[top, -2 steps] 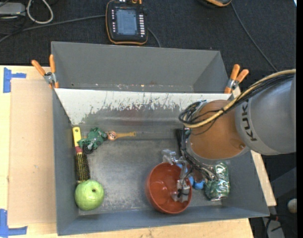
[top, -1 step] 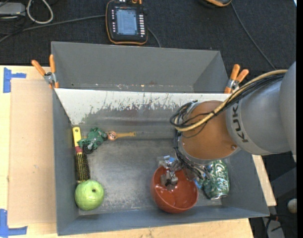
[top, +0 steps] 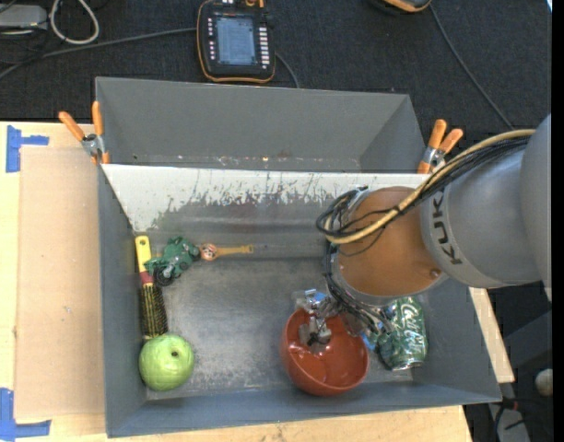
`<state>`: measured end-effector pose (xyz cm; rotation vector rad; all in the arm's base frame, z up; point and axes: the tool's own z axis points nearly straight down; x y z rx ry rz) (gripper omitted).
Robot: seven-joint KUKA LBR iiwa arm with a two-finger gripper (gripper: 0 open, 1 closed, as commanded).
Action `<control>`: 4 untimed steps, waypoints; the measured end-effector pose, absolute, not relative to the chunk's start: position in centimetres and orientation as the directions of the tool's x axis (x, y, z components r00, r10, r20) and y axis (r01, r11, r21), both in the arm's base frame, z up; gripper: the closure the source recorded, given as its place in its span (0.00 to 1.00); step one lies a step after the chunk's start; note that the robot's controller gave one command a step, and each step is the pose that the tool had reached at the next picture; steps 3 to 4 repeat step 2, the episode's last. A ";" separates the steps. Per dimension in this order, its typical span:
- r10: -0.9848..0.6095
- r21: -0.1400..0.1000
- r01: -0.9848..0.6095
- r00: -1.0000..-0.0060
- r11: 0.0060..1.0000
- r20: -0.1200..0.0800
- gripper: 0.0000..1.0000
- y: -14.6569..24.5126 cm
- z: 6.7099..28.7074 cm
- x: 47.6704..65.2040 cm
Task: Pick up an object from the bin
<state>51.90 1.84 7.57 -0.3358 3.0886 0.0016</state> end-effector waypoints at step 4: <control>-0.189 0.000 -0.189 -0.981 0.982 -0.030 1.00 3.0 22.0 53.7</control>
Offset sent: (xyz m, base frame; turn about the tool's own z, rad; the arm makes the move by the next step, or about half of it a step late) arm 0.0168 0.0118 0.1432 0.0265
